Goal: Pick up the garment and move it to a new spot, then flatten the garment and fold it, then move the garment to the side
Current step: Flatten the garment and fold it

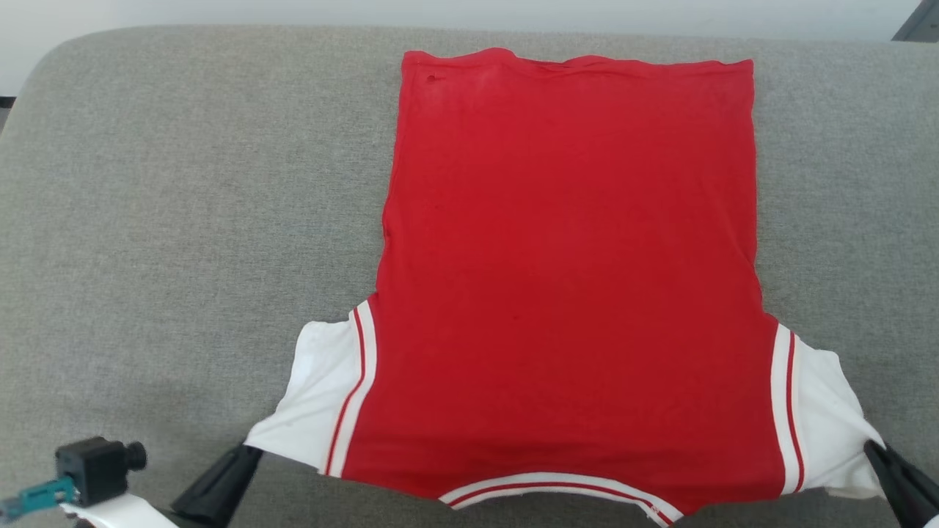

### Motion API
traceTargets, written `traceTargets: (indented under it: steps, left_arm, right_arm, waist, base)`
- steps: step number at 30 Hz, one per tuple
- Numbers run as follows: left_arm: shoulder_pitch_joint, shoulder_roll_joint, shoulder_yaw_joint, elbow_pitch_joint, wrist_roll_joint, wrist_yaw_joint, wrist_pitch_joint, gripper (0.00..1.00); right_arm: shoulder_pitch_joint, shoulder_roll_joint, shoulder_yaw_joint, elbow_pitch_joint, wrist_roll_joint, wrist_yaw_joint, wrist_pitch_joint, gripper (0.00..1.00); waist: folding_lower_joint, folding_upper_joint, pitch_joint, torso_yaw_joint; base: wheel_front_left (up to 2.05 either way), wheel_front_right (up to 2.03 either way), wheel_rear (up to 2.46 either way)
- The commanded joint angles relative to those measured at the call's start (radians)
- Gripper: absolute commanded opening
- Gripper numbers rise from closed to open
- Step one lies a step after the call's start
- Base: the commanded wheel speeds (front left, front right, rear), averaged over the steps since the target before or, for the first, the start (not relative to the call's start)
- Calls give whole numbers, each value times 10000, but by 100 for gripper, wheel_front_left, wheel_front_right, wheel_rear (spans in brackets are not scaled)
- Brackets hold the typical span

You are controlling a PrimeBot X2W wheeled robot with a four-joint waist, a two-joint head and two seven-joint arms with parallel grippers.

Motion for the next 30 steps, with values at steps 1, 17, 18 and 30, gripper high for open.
traceTargets:
  steps: [1,17,18,30]
  left_arm:
    - [128,-125,87,-72,166,22,-53,0]
    - [-818,-1068,-1047,1055,233,22,-53,0]
    - [-882,-1098,-1106,1107,242,22,-53,0]
    - [-864,-1234,-1026,1077,328,22,-53,0]
  right_arm:
    - [40,17,-31,2,-69,-5,86,0]
    - [-1928,-836,1973,4007,-908,-2,-49,0]
    - [-2023,-832,2123,4309,-872,-2,-155,0]
    - [-2437,-1199,1872,3954,-376,-7,-289,100]
  waist:
    - [0,-1,29,-15]
    - [0,-1,330,-331]
    - [0,-1,340,-320]
    - [0,-1,245,-210]
  base:
    - [0,0,0]
    - [0,0,0]
    - [0,0,0]
    - [0,0,0]
